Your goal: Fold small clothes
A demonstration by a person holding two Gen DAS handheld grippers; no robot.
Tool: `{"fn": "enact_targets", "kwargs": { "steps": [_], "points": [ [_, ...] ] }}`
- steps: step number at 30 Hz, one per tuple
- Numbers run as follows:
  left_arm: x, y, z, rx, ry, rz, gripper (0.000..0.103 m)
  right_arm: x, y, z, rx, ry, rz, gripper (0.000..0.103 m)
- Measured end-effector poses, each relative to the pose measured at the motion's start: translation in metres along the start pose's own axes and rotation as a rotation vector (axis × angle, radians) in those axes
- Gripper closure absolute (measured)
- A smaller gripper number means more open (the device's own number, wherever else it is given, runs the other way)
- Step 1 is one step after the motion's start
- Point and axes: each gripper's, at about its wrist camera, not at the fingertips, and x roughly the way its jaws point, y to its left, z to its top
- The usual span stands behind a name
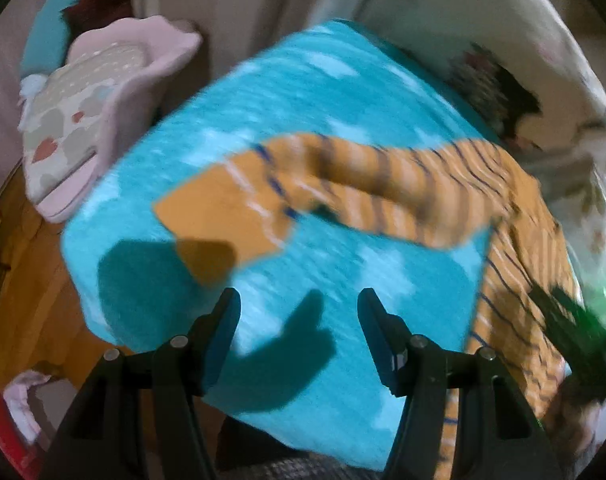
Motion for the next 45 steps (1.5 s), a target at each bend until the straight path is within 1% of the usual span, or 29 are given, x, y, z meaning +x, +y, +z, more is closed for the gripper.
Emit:
{"fn": "enact_targets", "kwargs": {
  "steps": [4,5,6,8,11,13,14,15,16,17,18,19,23,25,27,29,31,33,35,37,40,44,45],
  "points": [
    [0.004,0.03,0.02,-0.044,-0.027,0.04,0.043,-0.012,-0.014,-0.011,0.079,0.016,0.037,0.039],
    [0.005,0.038,0.024,-0.058,-0.03,0.039,0.041,-0.015,-0.016,-0.014,0.092,0.019,0.041,0.039],
    [0.007,0.044,0.026,-0.066,-0.027,0.042,0.037,-0.016,-0.018,-0.015,0.102,0.021,0.044,0.038],
    [0.012,0.055,0.03,-0.08,-0.021,0.052,0.036,-0.02,-0.021,-0.02,0.129,0.029,0.057,0.038],
    [0.022,0.062,0.035,-0.075,0.0,0.035,0.036,-0.019,-0.022,-0.025,0.159,0.045,0.068,0.038],
    [0.025,0.061,0.038,-0.062,0.0,0.026,0.036,-0.018,-0.02,-0.028,0.167,0.054,0.063,0.038],
    [0.025,0.058,0.039,-0.046,0.001,0.015,0.038,-0.016,-0.018,-0.028,0.169,0.059,0.06,0.038],
    [0.025,0.056,0.04,-0.033,0.004,0.002,0.057,-0.015,-0.017,-0.029,0.172,0.064,0.059,0.038],
    [0.026,0.055,0.042,-0.023,0.01,0.008,0.079,-0.013,-0.015,-0.03,0.176,0.071,0.06,0.038],
    [0.024,0.056,0.044,-0.017,0.015,0.016,0.087,-0.012,-0.013,-0.03,0.178,0.073,0.059,0.038],
    [0.023,0.059,0.049,-0.028,0.022,-0.006,0.091,-0.012,-0.012,-0.029,0.179,0.073,0.059,0.038],
    [0.019,0.065,0.055,-0.055,0.022,-0.029,0.092,-0.012,-0.01,-0.029,0.182,0.069,0.058,0.038],
    [-0.012,0.087,0.094,-0.142,-0.035,-0.076,0.093,-0.02,-0.016,-0.029,0.222,0.036,0.065,0.038],
    [-0.034,0.086,0.111,-0.145,-0.079,-0.103,0.093,-0.024,-0.024,-0.03,0.26,0.024,0.071,0.038],
    [-0.058,0.074,0.123,-0.116,-0.128,-0.126,0.093,-0.028,-0.035,-0.033,0.31,0.015,0.08,0.038],
    [-0.081,0.051,0.126,-0.068,-0.167,-0.157,0.093,-0.031,-0.045,-0.037,0.348,0.008,0.084,0.038],
    [-0.097,0.021,0.124,-0.009,-0.185,-0.205,0.093,-0.036,-0.059,-0.042,0.388,-0.002,0.084,0.038],
    [-0.106,-0.016,0.117,0.063,-0.181,-0.261,0.093,-0.041,-0.073,-0.05,0.428,-0.013,0.076,0.038],
    [-0.108,-0.061,0.104,0.142,-0.166,-0.31,0.093,-0.048,-0.09,-0.059,0.47,-0.027,0.067,0.038],
    [-0.104,-0.109,0.088,0.219,-0.133,-0.362,0.093,-0.056,-0.11,-0.071,0.519,-0.041,0.058,0.038],
    [-0.088,-0.189,0.058,0.332,-0.057,-0.427,0.093,-0.066,-0.141,-0.094,0.593,-0.046,0.044,0.038],
    [-0.056,-0.293,0.002,0.469,0.066,-0.533,0.093,-0.077,-0.182,-0.13,0.683,-0.023,0.022,0.038],
    [-0.047,-0.315,-0.011,0.499,0.1,-0.558,0.092,-0.08,-0.192,-0.14,0.701,-0.017,0.01,0.038]
  ]
}}
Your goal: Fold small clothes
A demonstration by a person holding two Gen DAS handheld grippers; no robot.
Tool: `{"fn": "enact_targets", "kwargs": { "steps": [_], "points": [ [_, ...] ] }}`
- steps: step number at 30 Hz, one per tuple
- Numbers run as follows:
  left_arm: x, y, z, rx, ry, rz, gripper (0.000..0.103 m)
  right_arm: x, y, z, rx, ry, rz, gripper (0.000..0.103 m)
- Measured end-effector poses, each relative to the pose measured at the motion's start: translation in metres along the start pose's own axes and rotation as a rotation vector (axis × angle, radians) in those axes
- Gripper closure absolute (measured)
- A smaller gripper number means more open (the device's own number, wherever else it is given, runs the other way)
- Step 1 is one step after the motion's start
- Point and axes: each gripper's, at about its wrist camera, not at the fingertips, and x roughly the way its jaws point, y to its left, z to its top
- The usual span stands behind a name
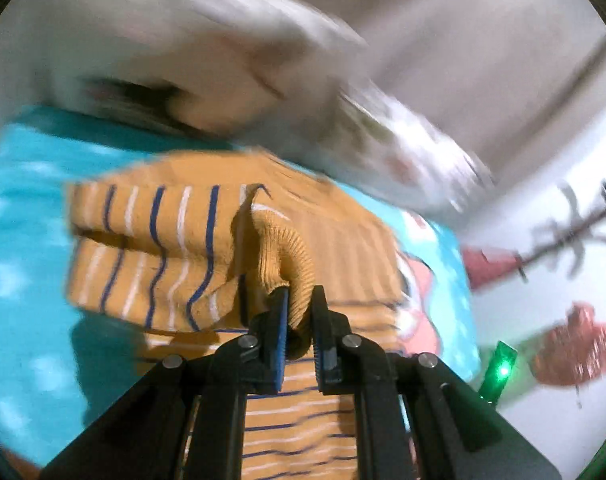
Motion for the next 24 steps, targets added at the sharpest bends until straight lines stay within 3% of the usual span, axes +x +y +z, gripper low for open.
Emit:
{"fn": "enact_targets", "kwargs": {
  "steps": [2,5,7,9,13,18,21,24],
  "points": [
    [0.044,-0.03,-0.01,0.029,0.07,-0.018,0.09,-0.007,-0.025,-0.002,0.029,0.0,-0.026,0.038],
    [0.082,-0.051,-0.03,0.043,0.161,-0.041,0.075,-0.017,-0.057,-0.005,0.063,-0.001,-0.062,0.038],
    [0.088,-0.055,-0.041,0.057,0.19,-0.063,0.059,-0.023,-0.075,-0.005,0.079,-0.007,-0.078,0.038],
    [0.082,-0.049,-0.049,0.071,0.19,-0.035,0.052,-0.025,-0.083,-0.003,0.08,-0.008,-0.082,0.038],
    [0.055,-0.003,-0.06,0.019,0.18,0.066,0.045,-0.021,-0.077,0.004,0.061,-0.013,-0.011,0.038],
    [0.014,0.068,-0.075,-0.117,0.137,0.191,0.044,0.004,-0.028,0.024,-0.047,0.001,0.124,0.038],
    [-0.008,0.099,-0.083,-0.176,0.096,0.27,0.043,0.04,-0.002,0.034,-0.07,0.049,0.111,0.038],
    [-0.026,0.119,-0.09,-0.221,0.067,0.302,0.043,0.072,0.017,0.038,-0.09,0.093,0.085,0.038]
  ]
}}
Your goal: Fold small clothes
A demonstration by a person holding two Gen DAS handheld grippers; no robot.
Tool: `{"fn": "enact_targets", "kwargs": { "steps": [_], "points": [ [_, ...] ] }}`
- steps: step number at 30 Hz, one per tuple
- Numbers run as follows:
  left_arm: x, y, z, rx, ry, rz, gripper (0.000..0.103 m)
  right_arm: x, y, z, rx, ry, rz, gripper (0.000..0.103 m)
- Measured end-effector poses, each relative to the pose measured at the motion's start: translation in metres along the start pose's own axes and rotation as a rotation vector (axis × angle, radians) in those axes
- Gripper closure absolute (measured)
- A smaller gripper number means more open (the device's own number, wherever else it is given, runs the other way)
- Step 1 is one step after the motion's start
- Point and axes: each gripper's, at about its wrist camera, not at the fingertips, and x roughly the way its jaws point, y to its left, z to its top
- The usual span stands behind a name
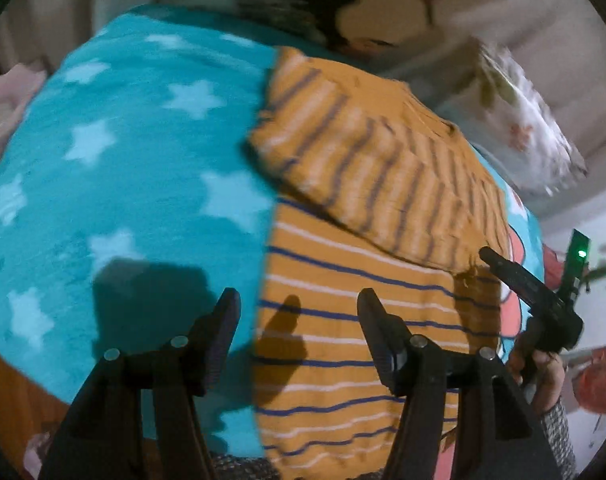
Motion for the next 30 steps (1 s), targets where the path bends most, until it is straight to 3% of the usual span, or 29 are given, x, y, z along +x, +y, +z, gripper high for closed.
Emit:
{"fn": "enact_targets", "kwargs": {
  "steps": [2,3,4,5,7,8,11,16,20,24,26,30],
  "points": [
    [-0.004,0.014,-0.001,-0.019,-0.008,0.015,0.043,0.022,0.008,0.003,-0.016,0.034,-0.026,0.038],
    [-0.006,0.017,-0.001,-0.024,-0.011,0.022,0.043,0.03,0.011,0.003,-0.012,0.053,-0.033,0.044],
    [-0.008,0.022,-0.002,-0.027,-0.015,0.027,0.043,0.032,0.012,0.001,-0.004,0.06,-0.024,0.054],
    [-0.007,0.025,-0.002,-0.03,-0.02,0.031,0.043,0.03,0.015,0.0,-0.002,0.061,-0.002,0.077],
    [-0.006,0.029,0.0,-0.038,-0.026,0.035,0.043,0.022,0.022,-0.002,-0.033,0.059,-0.012,0.095],
    [-0.003,0.029,0.001,-0.04,-0.028,0.036,0.043,0.016,0.027,-0.003,-0.047,0.058,0.011,0.099],
    [0.003,0.028,0.006,-0.034,-0.026,0.035,0.043,-0.005,0.034,0.002,-0.071,0.046,0.034,0.099],
    [0.011,0.018,0.011,0.019,-0.024,0.038,0.043,-0.041,0.022,0.029,-0.035,-0.062,0.059,0.099],
    [0.017,0.011,0.017,0.045,-0.018,0.038,0.043,-0.029,-0.014,0.046,-0.005,-0.091,-0.116,0.099],
    [0.029,0.004,0.024,0.066,0.005,0.044,0.043,0.013,-0.055,0.058,0.045,0.025,-0.267,0.099],
    [0.036,-0.004,0.032,0.095,0.005,0.059,0.043,0.016,-0.07,0.058,0.094,0.039,-0.291,0.099],
    [0.048,-0.013,0.06,0.1,-0.017,0.056,0.043,-0.018,-0.072,0.052,0.172,-0.06,-0.304,0.084]
  ]
}}
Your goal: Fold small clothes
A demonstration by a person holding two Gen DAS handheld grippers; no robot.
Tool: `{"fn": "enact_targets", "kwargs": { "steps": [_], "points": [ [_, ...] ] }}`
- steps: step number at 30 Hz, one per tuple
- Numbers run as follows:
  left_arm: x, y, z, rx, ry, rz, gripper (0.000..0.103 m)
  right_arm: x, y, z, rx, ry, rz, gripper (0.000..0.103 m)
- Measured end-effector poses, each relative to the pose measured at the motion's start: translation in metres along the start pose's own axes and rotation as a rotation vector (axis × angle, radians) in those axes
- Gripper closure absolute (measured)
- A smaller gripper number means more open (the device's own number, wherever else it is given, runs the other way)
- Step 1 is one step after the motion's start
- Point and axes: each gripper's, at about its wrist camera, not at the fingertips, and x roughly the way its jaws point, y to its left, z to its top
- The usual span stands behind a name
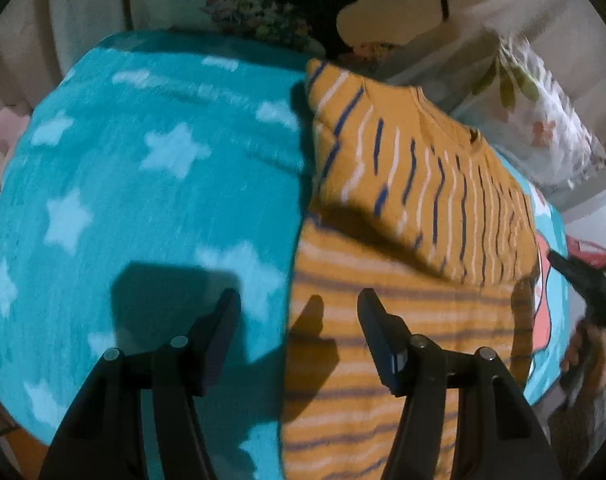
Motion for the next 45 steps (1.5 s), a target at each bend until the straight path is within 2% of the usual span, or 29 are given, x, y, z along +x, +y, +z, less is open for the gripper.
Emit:
{"fn": "enact_targets", "kwargs": {
  "steps": [2,5,7,9,11,13,15,18,24,27,28,29,30,31,33,37,39,41,43,45],
  "points": [
    [0.008,0.002,0.019,-0.033,-0.019,-0.013,0.043,-0.023,0.011,-0.002,-0.023,-0.058,0.014,0.082],
    [0.024,0.006,0.041,-0.074,-0.029,-0.015,0.043,-0.045,0.038,-0.006,-0.098,-0.096,0.049,0.077],
    [0.036,0.005,0.048,-0.078,-0.013,0.007,0.043,-0.049,0.06,-0.011,-0.147,-0.079,0.099,0.072],
    [0.049,0.003,0.047,-0.064,0.024,0.049,0.044,-0.047,0.084,-0.016,-0.201,-0.036,0.193,0.071],
    [0.058,0.003,0.04,-0.054,0.042,0.055,0.045,-0.046,0.118,-0.022,-0.263,0.006,0.274,0.069],
    [0.058,-0.001,0.037,-0.023,0.018,0.072,0.045,-0.048,0.154,-0.023,-0.335,0.018,0.329,0.064],
    [0.057,-0.003,0.033,-0.019,-0.003,0.073,0.045,-0.049,0.194,-0.023,-0.412,0.026,0.378,0.049],
    [0.055,-0.001,0.029,-0.012,-0.035,0.057,0.045,-0.04,0.26,-0.015,-0.536,0.029,0.416,0.041],
    [0.054,0.003,0.027,-0.019,-0.056,0.04,0.045,-0.012,0.359,-0.001,-0.718,0.068,0.401,0.036],
    [0.05,0.008,0.023,-0.021,-0.06,0.033,0.045,0.007,0.386,0.003,-0.781,0.115,0.387,0.036],
    [0.05,0.008,0.023,-0.02,-0.06,0.033,0.045,0.011,0.39,0.003,-0.797,0.136,0.395,0.04],
    [0.05,0.008,0.022,-0.017,-0.06,0.035,0.045,0.015,0.395,0.002,-0.812,0.175,0.417,0.072],
    [0.05,0.007,0.022,-0.015,-0.06,0.038,0.045,0.02,0.399,0.001,-0.822,0.231,0.438,0.096],
    [0.05,0.006,0.022,-0.01,-0.06,0.041,0.045,0.024,0.401,0.002,-0.834,0.231,0.416,0.096],
    [0.051,0.004,0.024,0.001,-0.062,0.052,0.045,0.029,0.408,0.001,-0.883,0.163,0.302,0.096],
    [0.052,-0.004,0.022,0.031,-0.066,0.077,0.045,0.041,0.422,0.007,-0.902,0.024,0.135,0.096],
    [0.052,-0.005,0.022,0.043,-0.069,0.08,0.044,0.047,0.426,0.008,-0.899,-0.019,0.086,0.096],
    [0.052,-0.006,0.021,0.056,-0.073,0.073,0.04,0.049,0.426,0.009,-0.885,-0.024,0.076,0.093],
    [0.052,-0.006,0.021,0.07,-0.076,0.063,0.035,0.042,0.421,0.012,-0.86,-0.008,0.092,0.086],
    [0.053,-0.01,0.02,0.09,-0.073,0.073,0.035,0.026,0.412,0.014,-0.847,-0.025,0.1,0.067]
  ]
}}
